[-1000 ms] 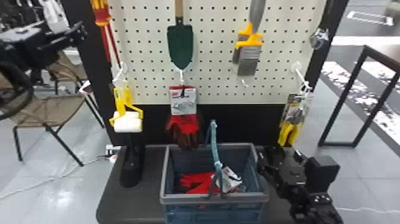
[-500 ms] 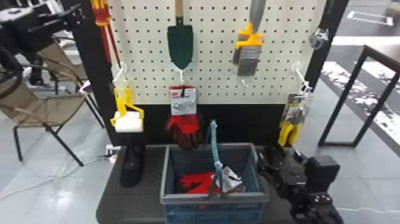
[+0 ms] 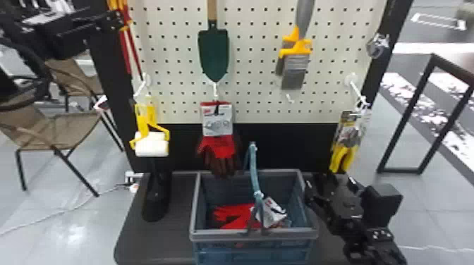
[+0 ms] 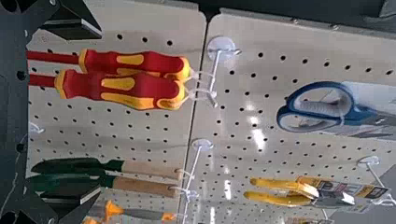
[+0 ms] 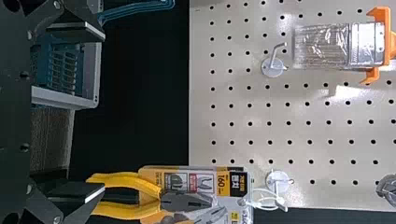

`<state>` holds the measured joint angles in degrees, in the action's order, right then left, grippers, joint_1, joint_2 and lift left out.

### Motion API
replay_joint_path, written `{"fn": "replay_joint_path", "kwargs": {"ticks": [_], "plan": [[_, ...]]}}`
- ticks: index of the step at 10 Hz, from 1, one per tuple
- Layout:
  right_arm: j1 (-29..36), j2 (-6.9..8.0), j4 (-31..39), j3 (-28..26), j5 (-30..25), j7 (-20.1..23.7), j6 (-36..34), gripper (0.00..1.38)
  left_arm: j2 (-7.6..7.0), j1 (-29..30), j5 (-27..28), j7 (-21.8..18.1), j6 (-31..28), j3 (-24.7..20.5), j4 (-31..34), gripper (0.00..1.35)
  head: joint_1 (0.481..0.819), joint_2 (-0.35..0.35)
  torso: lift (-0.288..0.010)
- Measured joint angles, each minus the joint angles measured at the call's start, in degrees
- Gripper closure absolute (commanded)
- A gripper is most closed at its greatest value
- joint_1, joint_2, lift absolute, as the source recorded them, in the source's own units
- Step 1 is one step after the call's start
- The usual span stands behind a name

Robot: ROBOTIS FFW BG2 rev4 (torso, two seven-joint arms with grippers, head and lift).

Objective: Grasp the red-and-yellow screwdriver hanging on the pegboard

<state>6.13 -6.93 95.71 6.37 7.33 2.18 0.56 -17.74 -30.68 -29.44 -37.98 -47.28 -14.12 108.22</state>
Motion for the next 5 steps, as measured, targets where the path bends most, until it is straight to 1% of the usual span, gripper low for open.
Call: {"fn": "replay_joint_path", "kwargs": {"ticks": [1,3,5], "plan": [[-0.15,-0.01,0.0,0.11,0.04,0.09,0.05,0.17,-0.65,-1.39,-0.56,-2.62,1.24,1.36,-3.25,0.15,0.549,0.0,-0.1],[-0.39,-0.02,-0.09,0.22,0.08,0.27,0.06,0.17,-1.3,-3.21,0.16,-5.14,3.48,3.31,-6.79,0.15,0.549,0.0,-0.1],[-0.44,-0.03,-0.21,0.26,0.14,0.33,0.06,0.17,-2.06,-5.2,0.43,-6.73,4.25,5.09,-8.98,0.15,0.549,0.0,-0.1]]}}
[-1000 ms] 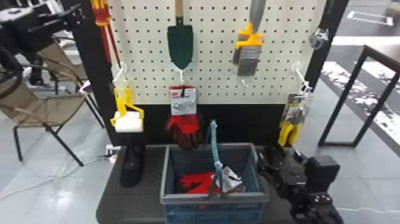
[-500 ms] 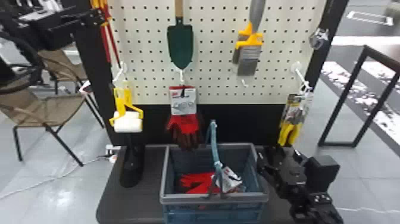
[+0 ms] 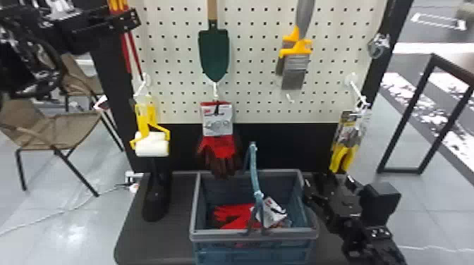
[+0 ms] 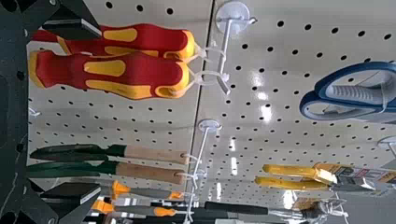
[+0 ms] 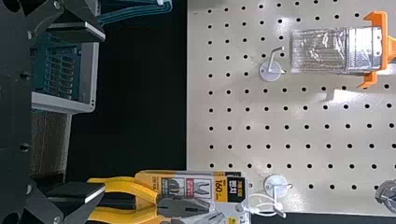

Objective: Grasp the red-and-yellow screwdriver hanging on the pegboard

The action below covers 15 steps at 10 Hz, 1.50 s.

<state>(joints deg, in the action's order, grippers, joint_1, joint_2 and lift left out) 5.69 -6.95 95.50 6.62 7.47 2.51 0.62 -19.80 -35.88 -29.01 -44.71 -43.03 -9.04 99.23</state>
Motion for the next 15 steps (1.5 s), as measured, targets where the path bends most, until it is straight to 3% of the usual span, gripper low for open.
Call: {"fn": "replay_joint_path", "kwargs": {"ticks": [3,9,10,12,13,15], "plan": [[-0.29,-0.25,-0.41,0.46,0.14,0.04,-0.08,0.17,-0.46,-2.24,-0.85,-0.47,0.8,2.48,-2.17,0.16,0.549,0.0,-0.1],[-0.32,-0.47,-0.6,0.66,0.18,0.03,-0.91,0.17,0.07,-3.1,-2.24,-0.18,1.55,4.0,-2.15,0.25,0.549,0.0,-0.1],[-0.29,-0.52,-0.6,0.69,0.18,0.03,-1.02,0.17,0.09,-3.17,-2.06,0.05,1.36,4.22,-2.05,0.39,0.549,0.0,-0.1],[-0.44,-0.7,-0.61,1.06,0.26,0.03,-1.06,0.17,-0.25,-4.08,-0.04,0.22,0.27,4.45,-2.02,1.08,0.549,0.0,-0.1],[-0.48,-0.76,-0.66,1.17,0.44,0.03,-1.09,0.17,-0.37,-4.61,1.2,0.38,-0.43,4.63,-2.02,1.2,0.549,0.0,-0.1],[-0.49,-0.78,-0.71,1.2,0.73,0.03,-1.15,0.17,-0.58,-4.99,2.06,0.7,-1.22,4.97,-2.02,1.22,0.549,0.0,-0.1]]}}
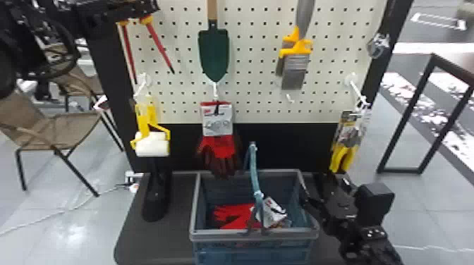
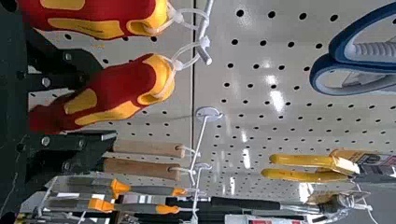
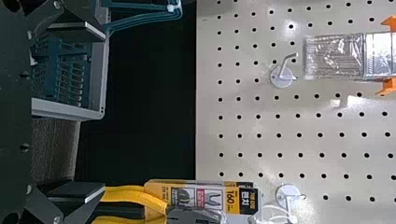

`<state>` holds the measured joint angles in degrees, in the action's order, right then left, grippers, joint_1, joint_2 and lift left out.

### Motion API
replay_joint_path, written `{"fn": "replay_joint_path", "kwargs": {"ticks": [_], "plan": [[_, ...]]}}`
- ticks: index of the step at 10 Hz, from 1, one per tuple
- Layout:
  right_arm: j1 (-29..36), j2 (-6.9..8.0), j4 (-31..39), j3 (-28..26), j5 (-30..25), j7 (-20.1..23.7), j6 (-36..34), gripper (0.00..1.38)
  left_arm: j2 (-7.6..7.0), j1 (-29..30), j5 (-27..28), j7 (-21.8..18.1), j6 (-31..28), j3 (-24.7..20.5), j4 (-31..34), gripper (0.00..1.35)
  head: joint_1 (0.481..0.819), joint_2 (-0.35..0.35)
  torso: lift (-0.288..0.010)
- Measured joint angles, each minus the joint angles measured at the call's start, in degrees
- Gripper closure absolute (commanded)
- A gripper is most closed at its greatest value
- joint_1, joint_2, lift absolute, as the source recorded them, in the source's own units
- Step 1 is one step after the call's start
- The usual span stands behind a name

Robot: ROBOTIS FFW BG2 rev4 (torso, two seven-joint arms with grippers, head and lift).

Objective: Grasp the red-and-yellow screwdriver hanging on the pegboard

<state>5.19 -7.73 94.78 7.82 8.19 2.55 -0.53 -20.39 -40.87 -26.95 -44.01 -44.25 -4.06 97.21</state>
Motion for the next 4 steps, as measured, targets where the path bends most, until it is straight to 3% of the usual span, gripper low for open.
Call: {"fn": "replay_joint_path", "kwargs": {"ticks": [4], "plan": [[0.16,0.0,-0.04,0.0,0.17,0.0,0.0,0.17,-0.27,-0.13,0.85,-0.02,-0.34,0.53,-0.02,1.22,0.549,0.0,-0.1]]}}
